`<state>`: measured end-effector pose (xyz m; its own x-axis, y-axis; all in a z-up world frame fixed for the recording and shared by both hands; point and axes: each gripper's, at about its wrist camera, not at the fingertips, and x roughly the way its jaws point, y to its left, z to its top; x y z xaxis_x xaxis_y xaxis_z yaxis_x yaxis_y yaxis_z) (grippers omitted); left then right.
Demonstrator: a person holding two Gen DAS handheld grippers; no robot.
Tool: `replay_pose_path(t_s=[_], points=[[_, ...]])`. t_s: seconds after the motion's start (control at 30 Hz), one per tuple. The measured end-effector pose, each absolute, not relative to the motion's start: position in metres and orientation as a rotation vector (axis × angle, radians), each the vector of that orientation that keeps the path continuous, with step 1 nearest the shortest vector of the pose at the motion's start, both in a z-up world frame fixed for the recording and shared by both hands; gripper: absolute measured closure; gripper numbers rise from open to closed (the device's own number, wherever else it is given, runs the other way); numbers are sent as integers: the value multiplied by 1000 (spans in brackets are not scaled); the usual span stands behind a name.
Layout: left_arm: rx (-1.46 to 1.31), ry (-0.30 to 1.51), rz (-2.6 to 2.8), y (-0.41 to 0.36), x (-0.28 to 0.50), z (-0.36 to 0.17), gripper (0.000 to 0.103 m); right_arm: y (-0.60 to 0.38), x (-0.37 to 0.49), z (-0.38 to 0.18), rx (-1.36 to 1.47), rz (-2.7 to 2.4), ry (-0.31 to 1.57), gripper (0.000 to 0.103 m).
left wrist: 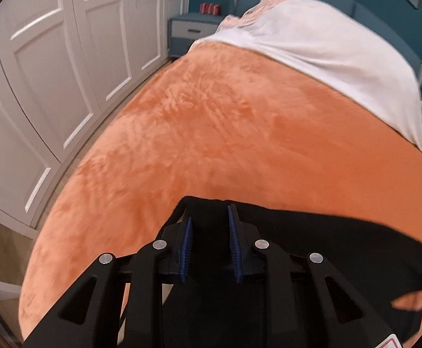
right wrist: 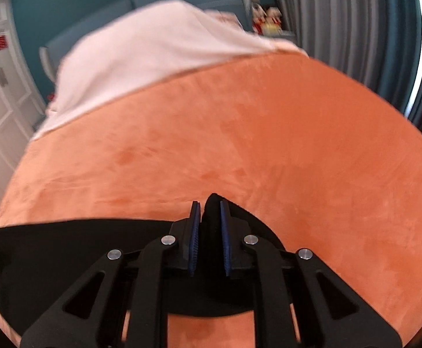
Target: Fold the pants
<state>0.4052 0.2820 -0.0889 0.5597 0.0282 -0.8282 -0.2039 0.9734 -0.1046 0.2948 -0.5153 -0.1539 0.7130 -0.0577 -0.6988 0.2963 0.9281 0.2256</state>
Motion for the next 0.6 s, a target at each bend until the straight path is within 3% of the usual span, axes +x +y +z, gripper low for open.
replay_pose_path(t_s=[0.23,0.6], points=[[-144,1001,124,290,306,-76,81,-504,204,-145,291,-161,755,90],[15,1226,220,291,234,-174,80,-517,140,-223,331,-258,921,90]])
